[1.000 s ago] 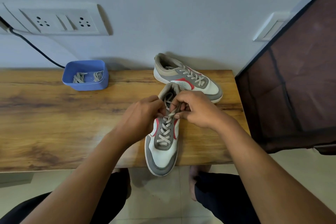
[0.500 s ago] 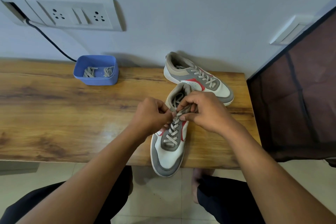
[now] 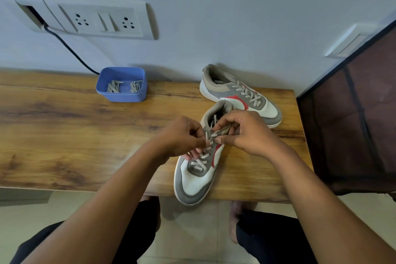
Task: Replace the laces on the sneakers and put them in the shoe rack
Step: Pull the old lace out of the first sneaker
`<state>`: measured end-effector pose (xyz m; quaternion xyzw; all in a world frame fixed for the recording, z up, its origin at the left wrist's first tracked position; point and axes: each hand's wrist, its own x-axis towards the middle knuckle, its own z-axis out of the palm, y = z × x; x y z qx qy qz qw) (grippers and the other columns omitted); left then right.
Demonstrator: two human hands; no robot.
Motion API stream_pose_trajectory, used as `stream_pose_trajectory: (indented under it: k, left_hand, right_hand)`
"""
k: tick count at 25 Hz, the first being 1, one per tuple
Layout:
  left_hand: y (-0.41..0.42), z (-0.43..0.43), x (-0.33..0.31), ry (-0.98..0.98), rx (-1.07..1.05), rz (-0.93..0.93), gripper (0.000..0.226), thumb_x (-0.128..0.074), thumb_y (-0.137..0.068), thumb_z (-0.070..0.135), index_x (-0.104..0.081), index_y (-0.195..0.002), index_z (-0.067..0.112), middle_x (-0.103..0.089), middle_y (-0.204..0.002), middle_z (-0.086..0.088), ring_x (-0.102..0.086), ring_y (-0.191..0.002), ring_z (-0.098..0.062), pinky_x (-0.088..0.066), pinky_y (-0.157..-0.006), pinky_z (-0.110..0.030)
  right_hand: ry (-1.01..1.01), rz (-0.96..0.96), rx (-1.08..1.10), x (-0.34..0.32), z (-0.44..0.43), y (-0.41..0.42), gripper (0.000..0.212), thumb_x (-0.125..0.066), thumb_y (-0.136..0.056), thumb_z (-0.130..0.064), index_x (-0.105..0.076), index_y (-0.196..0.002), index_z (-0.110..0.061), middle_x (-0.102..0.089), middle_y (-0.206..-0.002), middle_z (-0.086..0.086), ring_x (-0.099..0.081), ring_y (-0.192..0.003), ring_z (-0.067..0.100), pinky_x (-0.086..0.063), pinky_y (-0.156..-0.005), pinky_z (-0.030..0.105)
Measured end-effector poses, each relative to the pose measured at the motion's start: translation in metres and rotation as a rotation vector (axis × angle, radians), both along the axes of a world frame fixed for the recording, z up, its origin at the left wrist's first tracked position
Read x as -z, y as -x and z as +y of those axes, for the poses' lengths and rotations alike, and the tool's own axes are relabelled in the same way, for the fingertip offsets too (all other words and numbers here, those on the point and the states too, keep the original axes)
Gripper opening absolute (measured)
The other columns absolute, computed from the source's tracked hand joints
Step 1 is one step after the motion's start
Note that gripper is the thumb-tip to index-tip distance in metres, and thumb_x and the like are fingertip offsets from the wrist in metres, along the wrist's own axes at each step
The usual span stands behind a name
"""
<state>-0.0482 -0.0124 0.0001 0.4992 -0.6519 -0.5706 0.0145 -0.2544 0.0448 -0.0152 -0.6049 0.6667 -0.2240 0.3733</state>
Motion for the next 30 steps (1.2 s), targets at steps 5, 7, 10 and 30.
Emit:
stream_pose_trajectory:
  k: [5, 7, 10, 30]
  left_hand:
    - [0.0, -0.002, 0.002, 0.195, -0.057, -0.024, 0.016, -0.078, -0.089, 0.022, -0.074, -0.085, 0.008, -0.076, -0.072, -0.003, -0.074, -0.067, -0.016, -0.064, -0.066, -0.036]
    - [0.0, -0.002, 0.002, 0.17, 0.027, -0.054, 0.009, -0.074, -0.09, 0.011, -0.074, -0.084, 0.004, -0.076, -0.072, -0.006, -0.075, -0.071, -0.022, -0.064, -0.071, -0.04]
    - [-0.006, -0.005, -0.001, 0.014, 0.09, -0.067, 0.018, -0.076, -0.091, 0.016, -0.072, -0.09, -0.001, -0.077, -0.078, -0.012, -0.076, -0.075, -0.028, -0.06, -0.065, -0.034]
    - [-0.02, -0.011, -0.006, 0.011, 0.112, -0.103, 0.026, -0.077, -0.09, 0.029, -0.073, -0.089, 0.003, -0.077, -0.078, -0.009, -0.071, -0.066, -0.014, -0.055, -0.058, -0.026]
  right_hand:
    - [0.006, -0.004, 0.014, 0.0, -0.005, 0.0, 0.009, -0.085, -0.084, -0.026, -0.08, -0.088, -0.032, -0.072, -0.077, -0.016, -0.061, -0.067, 0.0, -0.049, -0.061, 0.019]
    - [0.031, 0.023, 0.011, 0.002, -0.006, -0.003, 0.005, -0.084, -0.085, -0.032, -0.08, -0.086, -0.033, -0.072, -0.077, -0.017, -0.061, -0.066, 0.001, -0.05, -0.062, 0.023]
    - [0.044, 0.037, -0.007, 0.006, -0.007, -0.009, 0.007, -0.085, -0.084, -0.035, -0.078, -0.083, -0.035, -0.071, -0.076, -0.017, -0.062, -0.067, 0.003, -0.054, -0.064, 0.029]
    - [0.009, -0.068, 0.019, 0.011, -0.007, -0.011, 0.011, -0.089, -0.083, -0.028, -0.079, -0.083, -0.032, -0.075, -0.079, -0.011, -0.058, -0.067, 0.001, -0.055, -0.07, 0.035]
